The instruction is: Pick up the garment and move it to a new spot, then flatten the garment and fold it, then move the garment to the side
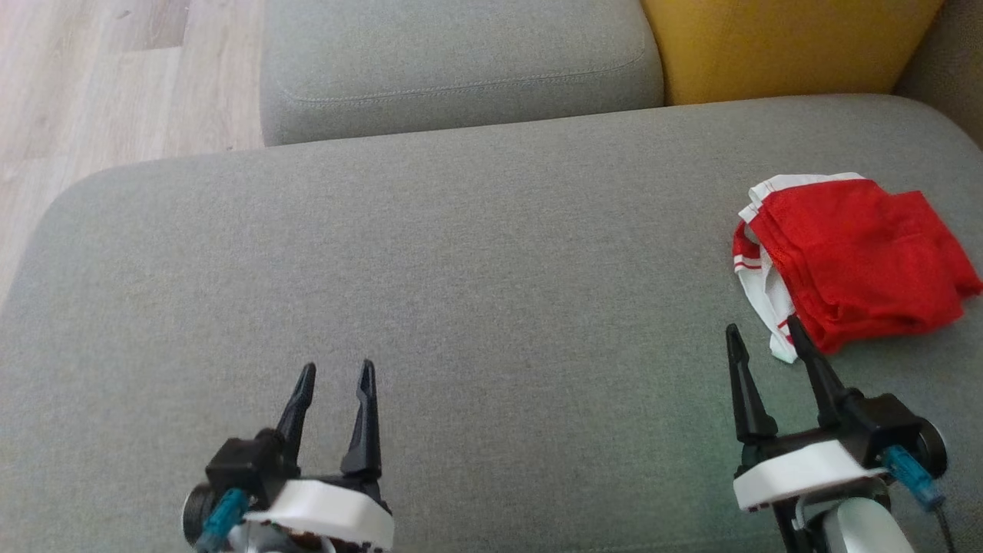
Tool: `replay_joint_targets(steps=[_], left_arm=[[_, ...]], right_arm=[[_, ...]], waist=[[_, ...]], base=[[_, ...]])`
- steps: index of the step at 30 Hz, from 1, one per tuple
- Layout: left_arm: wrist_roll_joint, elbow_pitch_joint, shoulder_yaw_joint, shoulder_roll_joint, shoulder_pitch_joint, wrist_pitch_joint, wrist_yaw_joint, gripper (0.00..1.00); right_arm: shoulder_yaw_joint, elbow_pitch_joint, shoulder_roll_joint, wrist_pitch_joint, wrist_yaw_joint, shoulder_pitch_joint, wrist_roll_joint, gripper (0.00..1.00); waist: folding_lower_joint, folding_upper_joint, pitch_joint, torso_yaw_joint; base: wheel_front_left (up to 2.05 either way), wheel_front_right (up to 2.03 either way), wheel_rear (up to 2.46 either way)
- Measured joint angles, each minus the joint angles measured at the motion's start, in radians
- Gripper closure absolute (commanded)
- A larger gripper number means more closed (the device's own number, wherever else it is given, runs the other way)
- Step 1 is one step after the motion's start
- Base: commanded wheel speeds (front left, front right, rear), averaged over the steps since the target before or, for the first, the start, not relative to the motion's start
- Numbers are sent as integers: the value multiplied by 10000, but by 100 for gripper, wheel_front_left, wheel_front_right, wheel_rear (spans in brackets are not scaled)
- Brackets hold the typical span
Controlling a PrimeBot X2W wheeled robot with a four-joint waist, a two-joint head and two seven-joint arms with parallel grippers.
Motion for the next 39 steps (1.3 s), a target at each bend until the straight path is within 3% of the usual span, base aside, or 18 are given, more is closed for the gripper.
replay_joint_targets(steps=[23, 24, 30, 39], left_arm=[[-773, -38, 512, 8, 190, 0, -639, 0], [-792, -27, 543, 8, 190, 0, -696, 100], [-899, 755, 535, 0, 480, 12, -698, 100], [-1871, 784, 629, 10, 571, 230, -788, 100]], right_arm=[[77, 2, 0, -10, 0, -1, 63, 0], [75, 2, 0, -10, 0, -1, 63, 100], [90, 715, 8, 35, 0, 381, 113, 100], [67, 740, 8, 224, 0, 511, 1279, 100]], waist=[[0, 0, 62, 28], [0, 0, 67, 33], [0, 0, 77, 43], [0, 0, 96, 74]], base=[[0, 0, 0], [0, 0, 0], [0, 0, 0], [0, 0, 0]])
